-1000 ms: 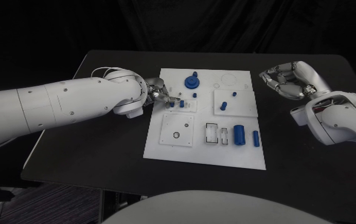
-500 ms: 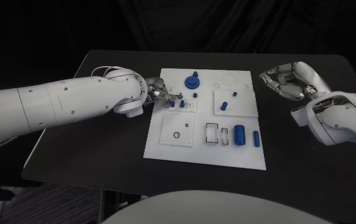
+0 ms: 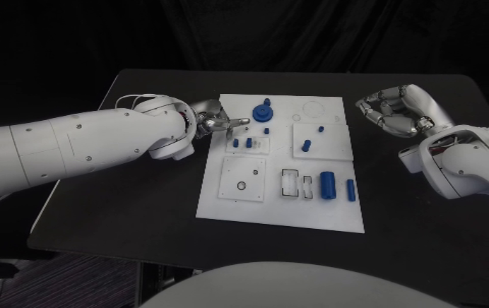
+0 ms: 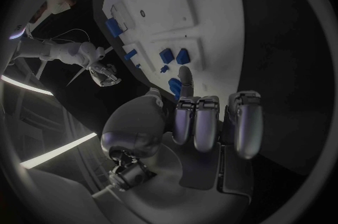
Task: Assemble the parts on the task board
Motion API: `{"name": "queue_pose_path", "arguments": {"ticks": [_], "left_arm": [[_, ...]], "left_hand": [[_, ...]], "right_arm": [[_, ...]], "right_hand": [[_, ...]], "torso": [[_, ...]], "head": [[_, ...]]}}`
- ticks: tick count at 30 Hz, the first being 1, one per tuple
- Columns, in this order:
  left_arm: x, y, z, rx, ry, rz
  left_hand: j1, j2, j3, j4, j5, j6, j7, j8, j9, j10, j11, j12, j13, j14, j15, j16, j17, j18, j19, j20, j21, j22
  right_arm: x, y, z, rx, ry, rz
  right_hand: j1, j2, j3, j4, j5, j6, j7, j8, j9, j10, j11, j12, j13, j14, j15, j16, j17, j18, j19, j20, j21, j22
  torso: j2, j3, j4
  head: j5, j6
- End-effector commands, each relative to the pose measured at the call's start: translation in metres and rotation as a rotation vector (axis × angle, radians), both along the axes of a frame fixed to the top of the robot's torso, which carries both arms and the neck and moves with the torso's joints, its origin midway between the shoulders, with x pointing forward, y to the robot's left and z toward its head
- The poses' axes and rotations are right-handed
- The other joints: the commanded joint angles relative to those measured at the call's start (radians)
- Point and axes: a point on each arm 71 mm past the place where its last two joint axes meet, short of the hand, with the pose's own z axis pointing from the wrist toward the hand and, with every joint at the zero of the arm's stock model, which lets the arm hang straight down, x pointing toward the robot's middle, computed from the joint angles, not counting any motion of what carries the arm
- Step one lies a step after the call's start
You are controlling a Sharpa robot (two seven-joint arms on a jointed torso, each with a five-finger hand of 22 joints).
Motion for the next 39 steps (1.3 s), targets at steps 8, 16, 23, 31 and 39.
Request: {"name": "queue_pose_path", "arguments": {"ticks": [8, 16, 23, 31, 39], "left_arm": [[0.017, -0.007, 0.040, -0.120, -0.406, -0.091], [0.031, -0.031, 0.043, -0.122, -0.370, -0.328], [0.031, -0.055, 0.038, -0.006, -0.384, -0.520], [0.029, -0.070, 0.038, 0.096, -0.497, -0.655], [0.028, -0.074, 0.034, 0.137, -0.548, -0.712]], "left_hand": [[0.078, -0.003, -0.107, -0.001, 0.003, -0.028, -0.008, 0.093, 0.136, 0.104, -0.014, 0.000, 0.263, 0.107, -0.016, 0.003, 0.263, -0.003, 0.050, -0.016, -0.002, 0.206], [0.474, -0.010, -0.065, -0.043, 0.252, -0.478, 0.111, 0.084, 0.165, -0.175, 0.089, -0.269, 0.119, 0.107, 0.078, 0.003, 0.263, 0.026, -0.067, 0.062, -0.129, 0.155], [0.644, -0.059, -0.028, -0.070, 0.169, -0.580, 0.147, 0.086, 0.045, -0.769, 0.136, -0.865, -0.223, 0.093, 0.115, -0.009, 0.249, 0.000, 0.017, 0.109, -0.018, 0.219], [0.729, -0.115, 0.045, -0.074, 0.172, -0.525, 0.135, 0.042, -0.182, -0.818, 0.140, -1.034, -0.439, 0.066, 0.097, -0.038, 0.206, -0.002, 0.027, 0.093, -0.008, 0.225], [0.759, -0.185, 0.164, -0.069, 0.161, -0.373, 0.098, -0.148, -0.531, -0.832, 0.112, -1.130, -0.674, 0.022, 0.066, -0.107, 0.098, 0.011, 0.004, 0.065, -0.059, 0.205]], "right_arm": [[-0.001, -0.003, 0.000, 0.001, -0.008, -0.013], [0.000, -0.002, -0.001, 0.001, -0.002, -0.012], [0.001, -0.001, -0.002, 0.000, 0.009, -0.008], [0.002, 0.001, -0.002, -0.001, 0.015, -0.003], [0.001, 0.001, -0.003, 0.000, 0.017, -0.003]], "right_hand": [[0.007, 0.005, 0.000, -0.007, 0.005, -0.004, -0.001, 0.006, 0.001, 0.010, -0.002, 0.006, 0.072, 0.067, -0.006, -0.002, 0.121, 0.005, 0.007, -0.002, 0.002, 0.159], [0.007, 0.005, 0.000, -0.007, 0.005, -0.004, -0.001, 0.006, 0.001, 0.010, -0.002, 0.006, 0.072, 0.067, -0.006, -0.002, 0.121, 0.005, 0.007, -0.002, 0.002, 0.159], [0.008, 0.005, 0.001, -0.009, 0.006, -0.003, -0.001, 0.007, 0.001, 0.010, -0.002, 0.005, 0.071, 0.067, -0.007, -0.002, 0.121, 0.005, 0.007, -0.002, 0.003, 0.159], [0.008, 0.006, 0.001, -0.009, 0.006, -0.003, -0.001, 0.007, 0.001, 0.010, -0.002, 0.005, 0.071, 0.067, -0.007, -0.002, 0.122, 0.005, 0.007, -0.002, 0.003, 0.159], [0.008, 0.006, 0.001, -0.009, 0.006, -0.003, -0.001, 0.007, 0.001, 0.010, -0.002, 0.005, 0.071, 0.067, -0.007, -0.002, 0.122, 0.005, 0.007, -0.002, 0.003, 0.159]], "torso": [[0.001, -0.0024, -0.0004], [-0.002, -0.0003, 0.0027], [-0.002, 0.0004, -0.0002], [0.001, -0.0002, -0.0001], [0.001, -0.0012, -0.0034]], "head": [[-0.006, 0.023], [-0.011, 0.038], [-0.010, 0.051], [-0.010, 0.058], [-0.011, 0.054]]}}
